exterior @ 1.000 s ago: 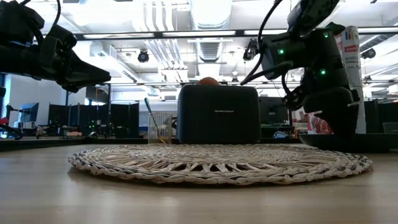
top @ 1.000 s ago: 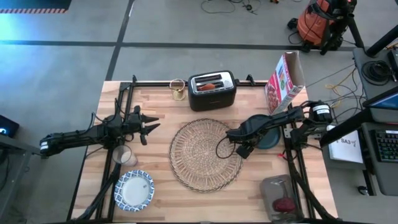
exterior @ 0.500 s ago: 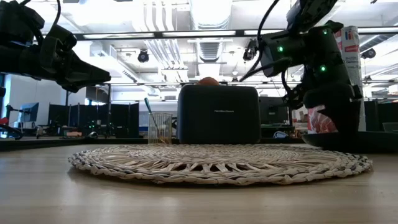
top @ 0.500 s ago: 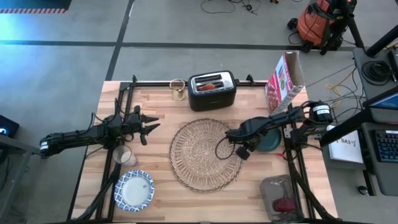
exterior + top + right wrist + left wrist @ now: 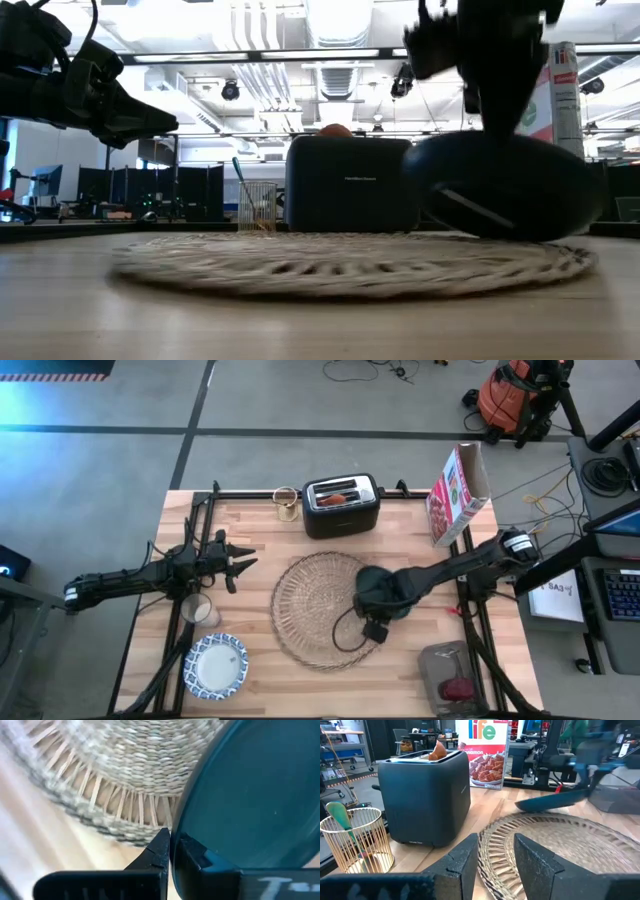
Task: Arrange a breakfast setting
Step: Put the blue plate on the right side of the brown place mat
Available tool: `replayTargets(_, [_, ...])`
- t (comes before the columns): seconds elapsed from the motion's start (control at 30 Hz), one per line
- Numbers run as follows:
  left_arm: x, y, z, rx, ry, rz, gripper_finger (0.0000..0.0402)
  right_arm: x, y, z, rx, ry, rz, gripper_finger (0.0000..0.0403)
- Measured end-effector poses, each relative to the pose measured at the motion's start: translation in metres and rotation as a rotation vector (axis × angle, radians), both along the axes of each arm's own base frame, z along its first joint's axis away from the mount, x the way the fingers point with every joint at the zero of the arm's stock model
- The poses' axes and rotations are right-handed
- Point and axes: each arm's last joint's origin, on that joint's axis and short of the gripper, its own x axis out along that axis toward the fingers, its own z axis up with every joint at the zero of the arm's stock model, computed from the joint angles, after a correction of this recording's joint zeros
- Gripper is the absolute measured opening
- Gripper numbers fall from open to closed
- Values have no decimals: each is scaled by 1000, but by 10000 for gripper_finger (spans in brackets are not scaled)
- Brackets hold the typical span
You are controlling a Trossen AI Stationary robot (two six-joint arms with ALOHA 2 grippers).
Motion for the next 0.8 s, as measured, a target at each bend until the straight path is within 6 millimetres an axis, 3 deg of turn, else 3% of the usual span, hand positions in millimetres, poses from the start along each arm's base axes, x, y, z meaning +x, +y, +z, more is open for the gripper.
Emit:
replayTargets(0.27, [0,0,0,0,0,1,112,9,34,7,-3,-218,137,11])
replayTargets(0.47, [0,0,0,0,-1,0,112,12,35,15,-73,-268,123,10])
replayTargets(0.7, [0,0,0,0,-1,1,112,33,42,36,-132,-550,260,9])
replayTargets(0.8, [0,0,0,0,0,0,112,38,43,34,-142,-585,273,9])
